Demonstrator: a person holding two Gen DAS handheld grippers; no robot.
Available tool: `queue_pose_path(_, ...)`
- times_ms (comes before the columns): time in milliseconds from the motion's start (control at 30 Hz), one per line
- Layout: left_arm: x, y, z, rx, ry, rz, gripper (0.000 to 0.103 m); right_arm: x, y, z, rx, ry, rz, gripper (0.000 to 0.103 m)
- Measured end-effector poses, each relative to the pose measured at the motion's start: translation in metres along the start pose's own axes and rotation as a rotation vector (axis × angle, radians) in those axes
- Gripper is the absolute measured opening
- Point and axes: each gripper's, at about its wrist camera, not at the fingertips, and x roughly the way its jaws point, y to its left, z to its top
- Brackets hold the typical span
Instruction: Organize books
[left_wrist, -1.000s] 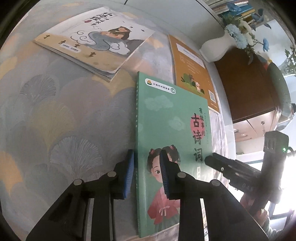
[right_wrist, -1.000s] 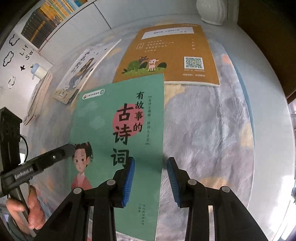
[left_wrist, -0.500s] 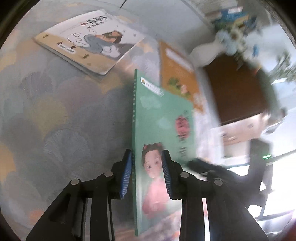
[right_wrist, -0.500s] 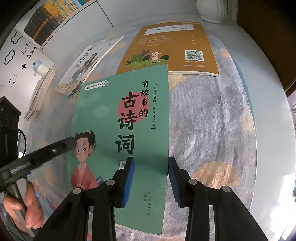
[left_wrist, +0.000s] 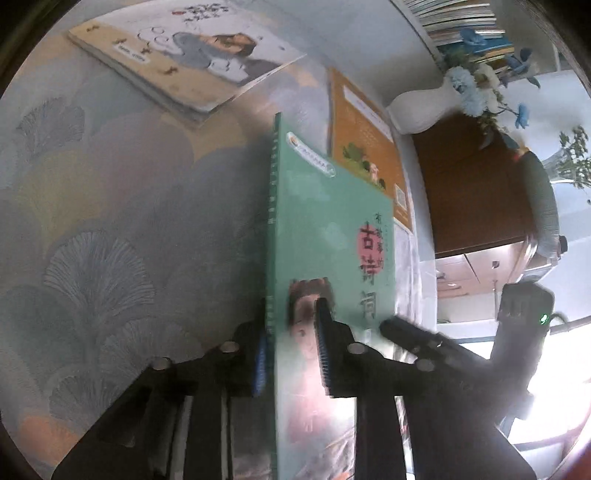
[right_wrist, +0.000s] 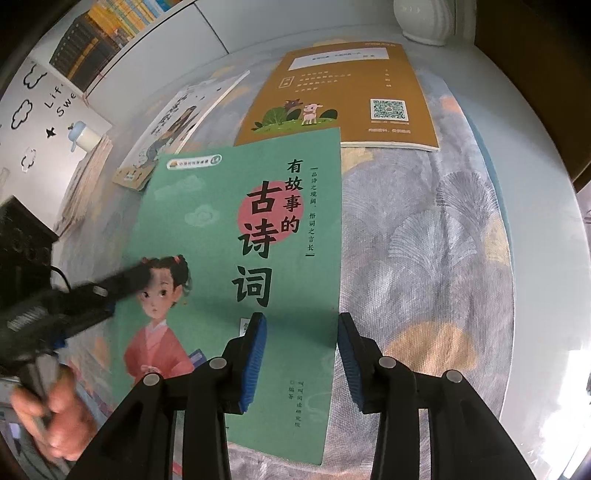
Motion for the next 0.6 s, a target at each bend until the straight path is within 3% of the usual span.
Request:
queue_pose_path(100, 0.001, 0.001, 0.001, -0.001, 0.010, 0.008, 0.018, -0.002, -0.009, 0.014, 0.016, -0.032, -0.028, 0.038)
queue_pose_path(400, 0.003, 0.002, 0.007, -0.004, 0.041, 0.003, 0.017, 0.001, -0.010, 0.025, 0.003, -0.038, 0.041, 0.036)
queue_pose_path(467, 0.004, 0.003, 0.008, -0.003, 0.046, -0.002, 0.017, -0.007, -0.018, 0.026, 0.044, -0.050, 0.125, 0.036)
queue_pose_path(600, 0.004, 0.009, 0.010, -0.028, 0.056, -0.030, 0.016, -0.018, -0.037, 0.029, 0.155, -0.055, 0.442, 0.037)
